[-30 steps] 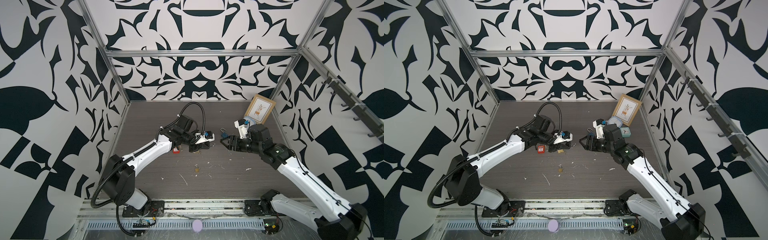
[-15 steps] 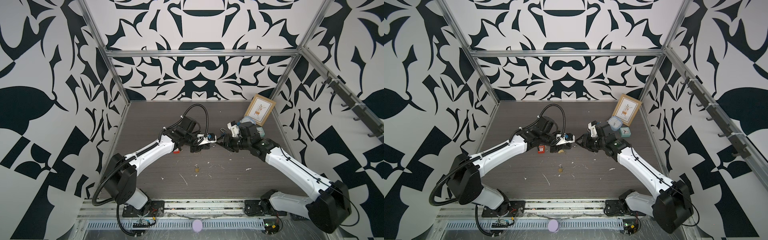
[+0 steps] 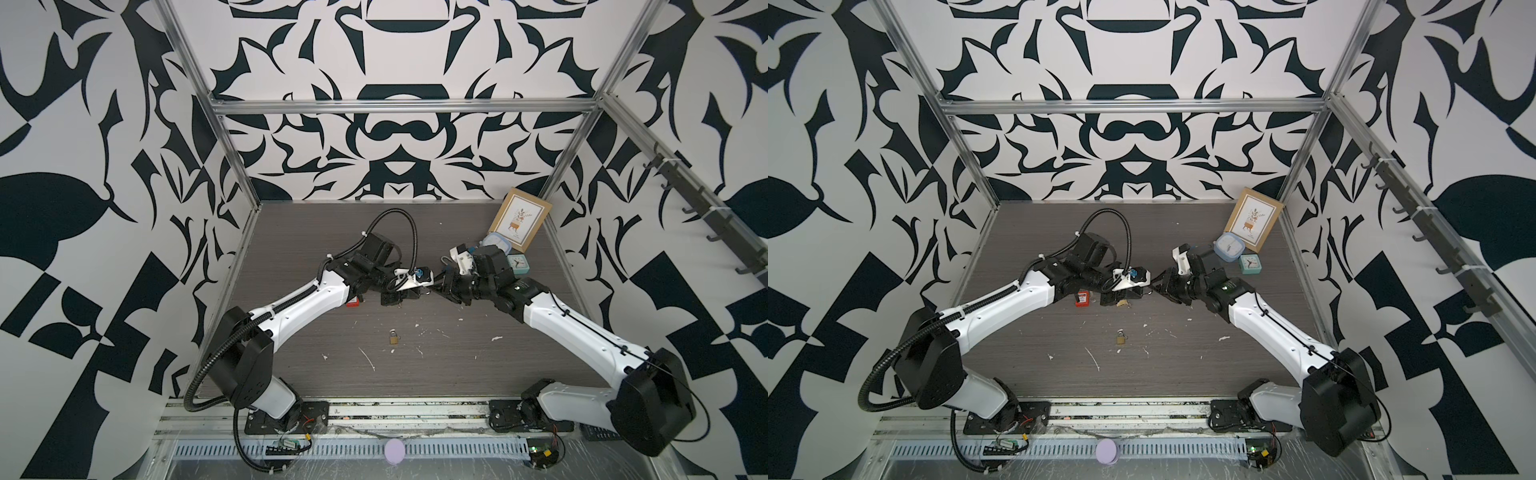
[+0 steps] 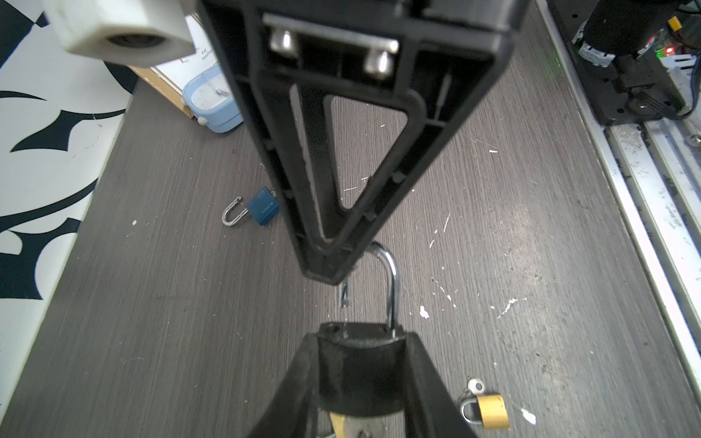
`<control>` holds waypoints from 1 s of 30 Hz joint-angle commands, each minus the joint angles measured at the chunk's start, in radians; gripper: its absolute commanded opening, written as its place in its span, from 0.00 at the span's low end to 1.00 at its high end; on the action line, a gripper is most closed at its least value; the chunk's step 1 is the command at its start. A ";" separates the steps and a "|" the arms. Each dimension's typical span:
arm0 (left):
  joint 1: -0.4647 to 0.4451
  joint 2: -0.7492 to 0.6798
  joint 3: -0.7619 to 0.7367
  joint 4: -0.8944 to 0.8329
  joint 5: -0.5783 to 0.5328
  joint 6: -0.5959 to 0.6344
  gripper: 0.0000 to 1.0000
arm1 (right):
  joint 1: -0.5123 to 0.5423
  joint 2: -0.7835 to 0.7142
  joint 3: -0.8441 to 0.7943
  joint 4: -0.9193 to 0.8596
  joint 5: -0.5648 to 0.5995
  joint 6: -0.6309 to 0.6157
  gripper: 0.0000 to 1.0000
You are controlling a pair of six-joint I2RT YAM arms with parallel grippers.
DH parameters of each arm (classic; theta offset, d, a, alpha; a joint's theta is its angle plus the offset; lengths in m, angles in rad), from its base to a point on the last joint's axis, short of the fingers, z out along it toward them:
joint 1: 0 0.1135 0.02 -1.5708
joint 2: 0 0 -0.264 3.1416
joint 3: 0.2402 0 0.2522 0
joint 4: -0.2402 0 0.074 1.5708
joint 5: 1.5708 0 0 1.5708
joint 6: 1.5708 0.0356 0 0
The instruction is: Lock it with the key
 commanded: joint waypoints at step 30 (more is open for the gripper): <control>-0.006 0.011 0.045 0.001 0.055 -0.010 0.00 | 0.016 0.033 -0.035 0.154 -0.155 -0.083 0.00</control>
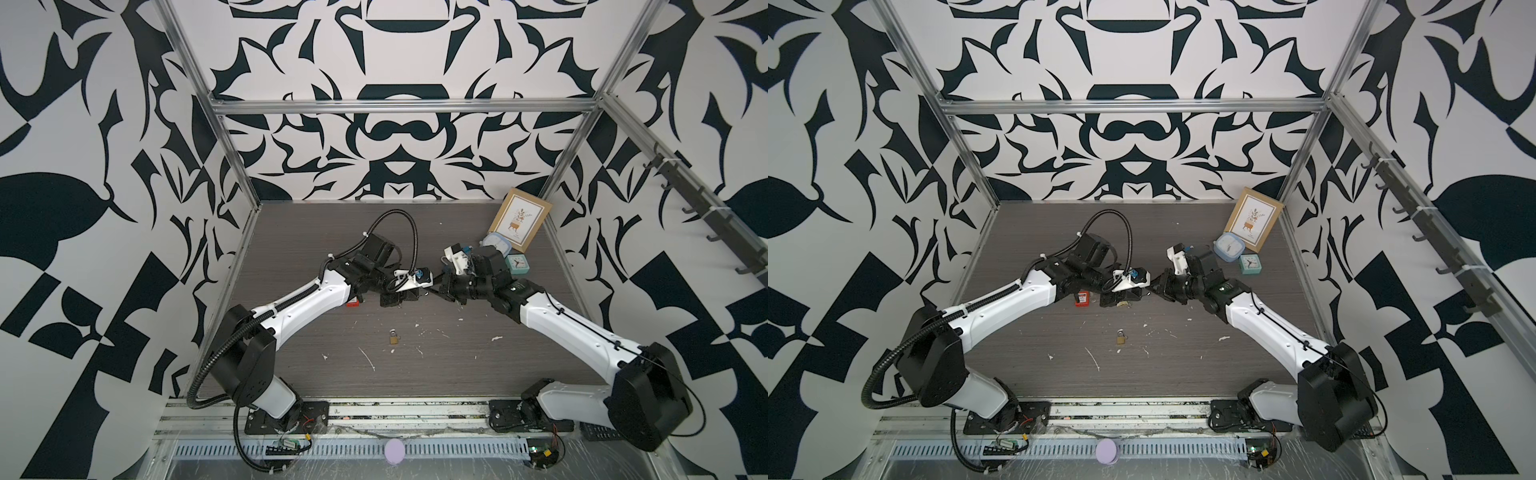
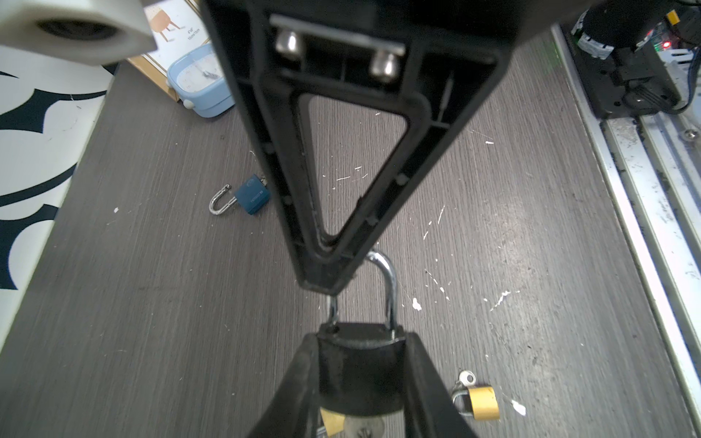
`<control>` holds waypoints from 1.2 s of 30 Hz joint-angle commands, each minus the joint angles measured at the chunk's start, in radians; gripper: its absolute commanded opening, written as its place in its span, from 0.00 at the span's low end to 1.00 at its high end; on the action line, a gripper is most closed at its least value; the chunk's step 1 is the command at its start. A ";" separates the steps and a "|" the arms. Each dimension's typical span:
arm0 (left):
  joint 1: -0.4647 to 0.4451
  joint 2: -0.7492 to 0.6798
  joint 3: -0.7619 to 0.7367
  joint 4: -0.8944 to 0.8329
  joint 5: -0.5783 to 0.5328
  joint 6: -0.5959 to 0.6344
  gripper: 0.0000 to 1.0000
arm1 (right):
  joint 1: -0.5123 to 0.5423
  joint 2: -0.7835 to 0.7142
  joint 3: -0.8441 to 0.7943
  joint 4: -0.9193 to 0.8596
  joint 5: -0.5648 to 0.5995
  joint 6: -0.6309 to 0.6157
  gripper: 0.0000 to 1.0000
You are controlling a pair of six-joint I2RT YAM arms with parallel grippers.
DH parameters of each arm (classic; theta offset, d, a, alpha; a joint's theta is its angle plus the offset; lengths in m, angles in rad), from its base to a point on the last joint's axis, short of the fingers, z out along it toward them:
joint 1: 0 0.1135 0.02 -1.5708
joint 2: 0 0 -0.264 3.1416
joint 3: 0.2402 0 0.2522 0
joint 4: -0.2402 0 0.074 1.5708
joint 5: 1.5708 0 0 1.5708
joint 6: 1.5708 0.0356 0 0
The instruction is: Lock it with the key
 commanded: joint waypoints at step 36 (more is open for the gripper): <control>-0.010 0.009 0.140 0.231 0.182 -0.200 0.00 | 0.081 0.101 -0.055 0.154 -0.105 -0.037 0.00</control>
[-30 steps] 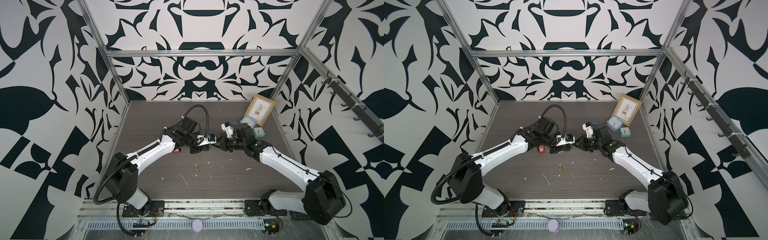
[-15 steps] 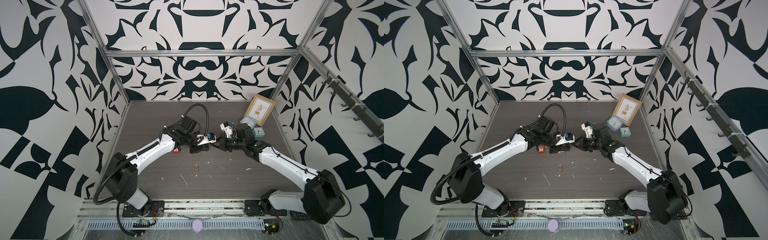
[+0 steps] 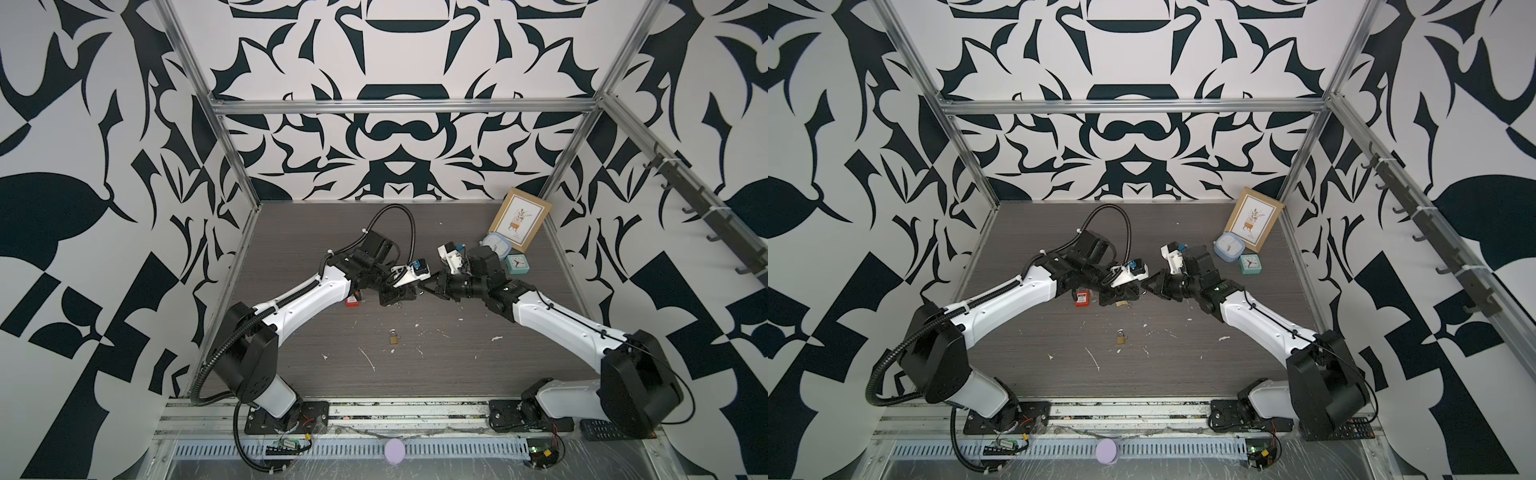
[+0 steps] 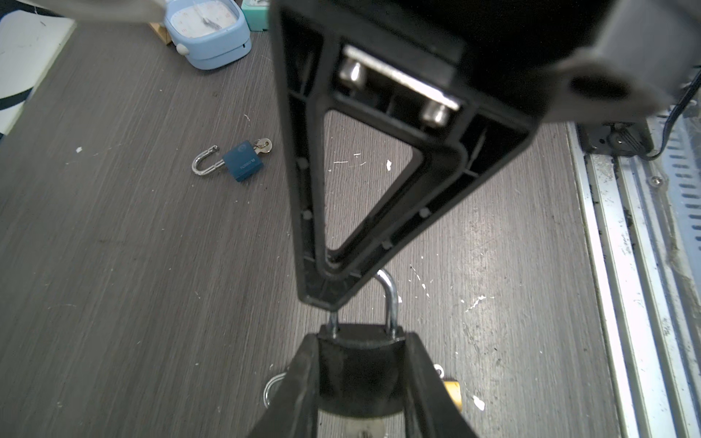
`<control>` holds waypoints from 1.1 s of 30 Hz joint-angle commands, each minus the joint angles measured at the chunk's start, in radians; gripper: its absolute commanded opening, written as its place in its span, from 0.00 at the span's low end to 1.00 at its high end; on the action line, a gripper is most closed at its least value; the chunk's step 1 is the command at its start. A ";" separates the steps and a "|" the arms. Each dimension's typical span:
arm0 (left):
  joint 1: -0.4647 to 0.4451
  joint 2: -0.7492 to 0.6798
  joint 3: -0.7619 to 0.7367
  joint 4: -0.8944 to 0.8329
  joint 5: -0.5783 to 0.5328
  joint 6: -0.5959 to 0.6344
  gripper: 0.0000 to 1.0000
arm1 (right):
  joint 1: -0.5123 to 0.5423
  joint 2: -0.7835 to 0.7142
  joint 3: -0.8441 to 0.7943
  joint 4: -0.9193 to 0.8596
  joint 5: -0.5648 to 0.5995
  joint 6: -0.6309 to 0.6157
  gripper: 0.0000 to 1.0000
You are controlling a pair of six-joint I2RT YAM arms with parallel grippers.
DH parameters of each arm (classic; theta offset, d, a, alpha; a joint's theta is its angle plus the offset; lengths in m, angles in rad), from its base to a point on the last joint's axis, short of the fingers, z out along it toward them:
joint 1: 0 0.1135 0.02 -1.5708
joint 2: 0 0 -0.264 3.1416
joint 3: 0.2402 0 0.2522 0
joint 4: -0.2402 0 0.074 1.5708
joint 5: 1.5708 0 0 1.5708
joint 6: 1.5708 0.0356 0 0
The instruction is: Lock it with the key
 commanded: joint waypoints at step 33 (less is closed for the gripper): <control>-0.023 -0.063 -0.228 0.448 -0.083 -0.319 0.00 | -0.037 -0.157 0.230 -0.300 0.114 -0.185 0.23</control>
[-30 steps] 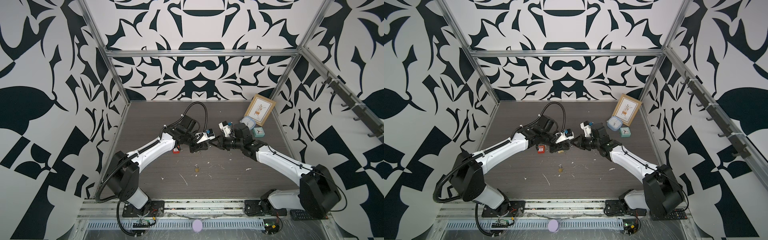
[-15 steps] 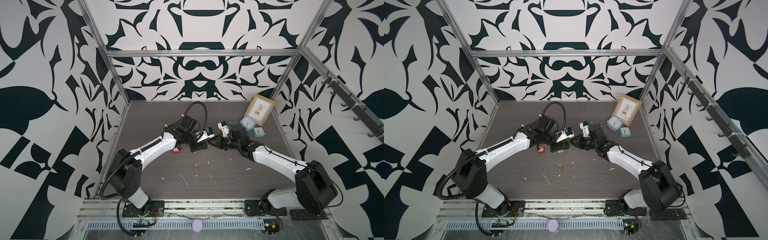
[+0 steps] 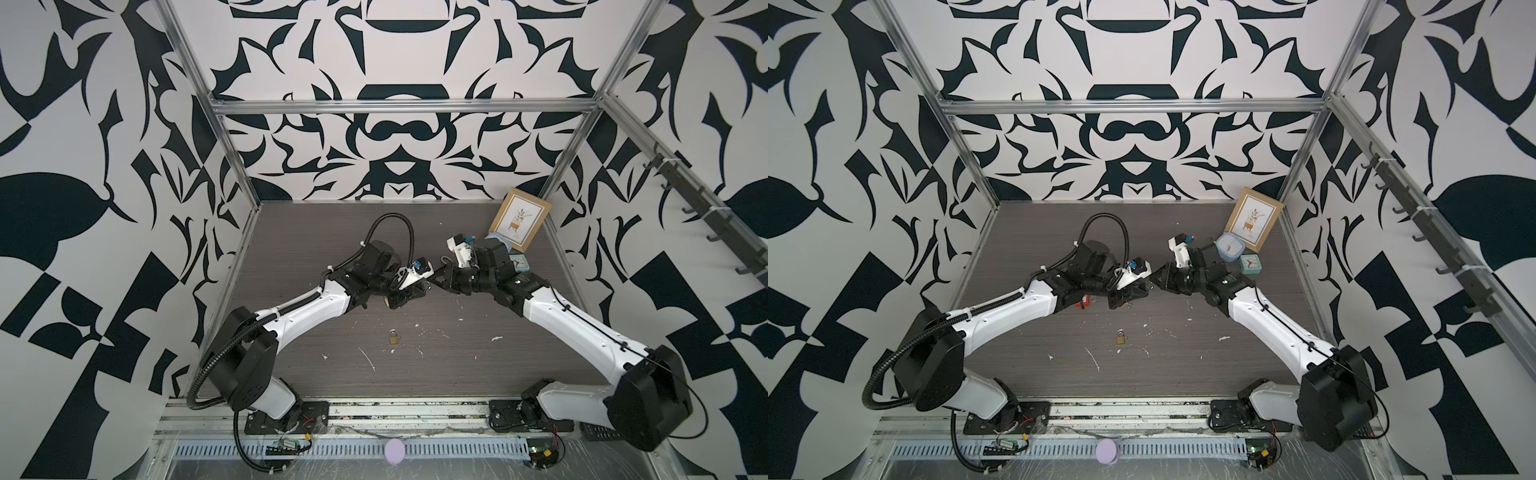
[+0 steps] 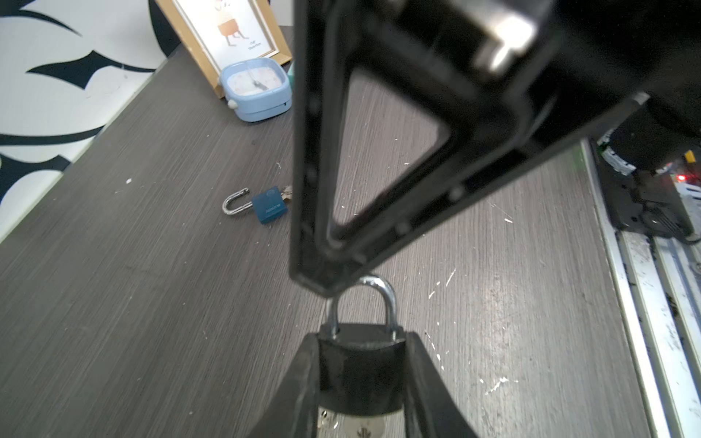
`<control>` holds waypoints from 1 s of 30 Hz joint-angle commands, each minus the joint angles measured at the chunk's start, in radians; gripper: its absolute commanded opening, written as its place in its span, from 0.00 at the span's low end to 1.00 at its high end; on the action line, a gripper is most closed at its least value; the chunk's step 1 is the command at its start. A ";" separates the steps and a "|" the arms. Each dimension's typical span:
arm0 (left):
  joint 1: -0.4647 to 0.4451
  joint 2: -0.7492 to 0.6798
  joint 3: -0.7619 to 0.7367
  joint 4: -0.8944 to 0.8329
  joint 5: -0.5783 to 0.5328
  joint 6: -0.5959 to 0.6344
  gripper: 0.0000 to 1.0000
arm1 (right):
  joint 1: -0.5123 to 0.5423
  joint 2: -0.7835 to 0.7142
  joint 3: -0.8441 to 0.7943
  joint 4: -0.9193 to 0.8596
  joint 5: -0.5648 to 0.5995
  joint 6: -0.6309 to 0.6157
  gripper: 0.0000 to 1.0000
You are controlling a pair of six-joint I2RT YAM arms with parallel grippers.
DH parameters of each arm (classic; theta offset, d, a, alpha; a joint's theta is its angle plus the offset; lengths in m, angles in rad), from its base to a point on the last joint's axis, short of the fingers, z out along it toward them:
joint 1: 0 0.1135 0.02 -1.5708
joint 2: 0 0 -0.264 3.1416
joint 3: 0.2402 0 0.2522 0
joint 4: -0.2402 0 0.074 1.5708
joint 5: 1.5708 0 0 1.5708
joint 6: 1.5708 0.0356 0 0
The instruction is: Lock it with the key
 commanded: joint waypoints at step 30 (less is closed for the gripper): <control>-0.007 -0.019 -0.148 0.566 -0.444 -2.033 0.00 | 0.001 -0.294 -0.261 0.344 0.123 -0.100 0.41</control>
